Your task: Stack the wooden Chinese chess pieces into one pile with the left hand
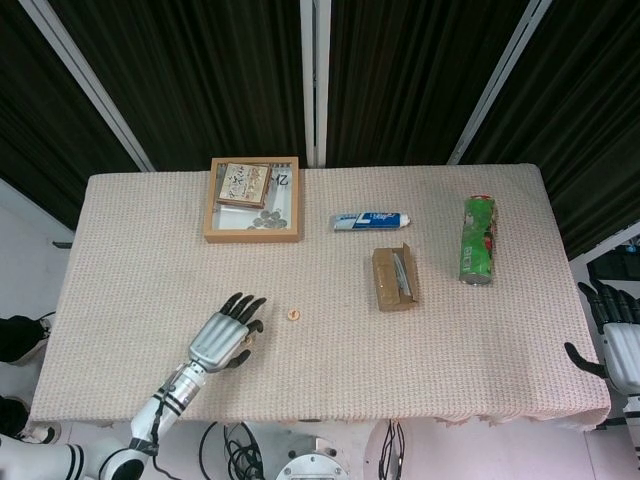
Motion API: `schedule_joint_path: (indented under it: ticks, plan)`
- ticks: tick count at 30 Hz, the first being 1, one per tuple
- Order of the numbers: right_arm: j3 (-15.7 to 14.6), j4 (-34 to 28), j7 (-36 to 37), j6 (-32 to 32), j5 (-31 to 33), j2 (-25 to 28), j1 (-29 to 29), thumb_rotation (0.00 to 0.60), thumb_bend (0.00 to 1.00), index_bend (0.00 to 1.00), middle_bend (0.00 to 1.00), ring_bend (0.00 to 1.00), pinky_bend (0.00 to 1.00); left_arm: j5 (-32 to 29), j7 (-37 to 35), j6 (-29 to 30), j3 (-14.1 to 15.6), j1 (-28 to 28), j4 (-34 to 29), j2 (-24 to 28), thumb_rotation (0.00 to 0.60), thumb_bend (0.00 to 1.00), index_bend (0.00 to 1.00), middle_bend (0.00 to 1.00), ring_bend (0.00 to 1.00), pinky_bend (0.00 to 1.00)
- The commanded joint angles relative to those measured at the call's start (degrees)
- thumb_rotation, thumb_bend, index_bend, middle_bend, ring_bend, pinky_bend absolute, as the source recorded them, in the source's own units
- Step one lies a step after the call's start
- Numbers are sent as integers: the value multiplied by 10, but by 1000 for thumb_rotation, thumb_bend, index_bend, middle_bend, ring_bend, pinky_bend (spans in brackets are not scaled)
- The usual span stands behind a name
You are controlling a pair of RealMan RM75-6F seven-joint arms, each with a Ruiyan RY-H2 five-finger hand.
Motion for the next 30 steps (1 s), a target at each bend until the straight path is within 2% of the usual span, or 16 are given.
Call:
schedule_joint_path:
  ticks: [1, 20, 30]
  plan:
    - [0, -1, 0, 0, 0, 1, 0, 600, 225, 0, 0, 0, 0, 5, -12, -10, 1, 5, 20, -8, 600, 307, 374, 14, 0, 0]
    - [-1, -10, -13, 1, 0, 2, 0, 600, 225, 0, 0, 0, 0, 22, -29, -35, -11, 16, 44, 3, 600, 308, 377, 14, 0, 0]
    - [-1, -14, -19, -5, 1, 2, 3, 600, 224, 0, 0, 0, 0, 33, -46, -34, -19, 22, 56, 1, 600, 306, 427, 14, 0, 0]
